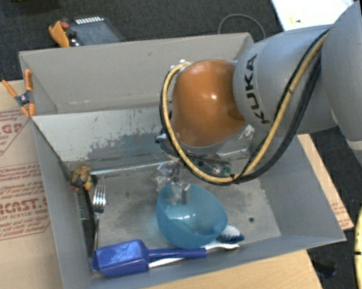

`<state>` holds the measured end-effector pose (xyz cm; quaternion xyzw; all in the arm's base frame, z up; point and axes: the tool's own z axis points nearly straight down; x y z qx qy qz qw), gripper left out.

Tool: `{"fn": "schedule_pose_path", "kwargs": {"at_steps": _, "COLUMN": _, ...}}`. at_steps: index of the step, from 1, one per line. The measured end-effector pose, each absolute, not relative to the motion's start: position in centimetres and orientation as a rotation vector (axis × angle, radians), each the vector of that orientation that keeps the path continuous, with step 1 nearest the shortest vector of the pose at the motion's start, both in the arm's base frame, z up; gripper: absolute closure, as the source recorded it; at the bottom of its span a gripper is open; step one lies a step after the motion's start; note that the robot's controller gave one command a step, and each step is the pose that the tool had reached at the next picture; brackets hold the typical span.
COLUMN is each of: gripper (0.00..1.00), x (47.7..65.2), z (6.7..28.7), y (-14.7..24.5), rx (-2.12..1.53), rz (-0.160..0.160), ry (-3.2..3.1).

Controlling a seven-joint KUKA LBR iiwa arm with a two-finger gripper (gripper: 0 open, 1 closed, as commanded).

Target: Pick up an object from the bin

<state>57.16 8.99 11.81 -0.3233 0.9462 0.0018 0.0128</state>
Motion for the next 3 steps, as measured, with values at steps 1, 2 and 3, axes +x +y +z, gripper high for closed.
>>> {"fn": "schedule_pose_path", "kwargs": {"at_steps": 1, "gripper": 1.0, "x": 56.1, "z": 13.9, "y": 9.0, "rx": -1.006, "rz": 0.009, "ry": 2.96}}
{"fn": "schedule_pose_path", "kwargs": {"at_steps": 2, "gripper": 1.0, "x": 55.6, "z": 20.4, "y": 10.8, "rx": -1.205, "rz": 0.007, "ry": 2.881}}
{"fn": "schedule_pose_path", "kwargs": {"at_steps": 3, "gripper": 1.0, "x": 53.1, "z": 28.4, "y": 5.6, "rx": -0.966, "rz": 0.014, "ry": 2.973}}
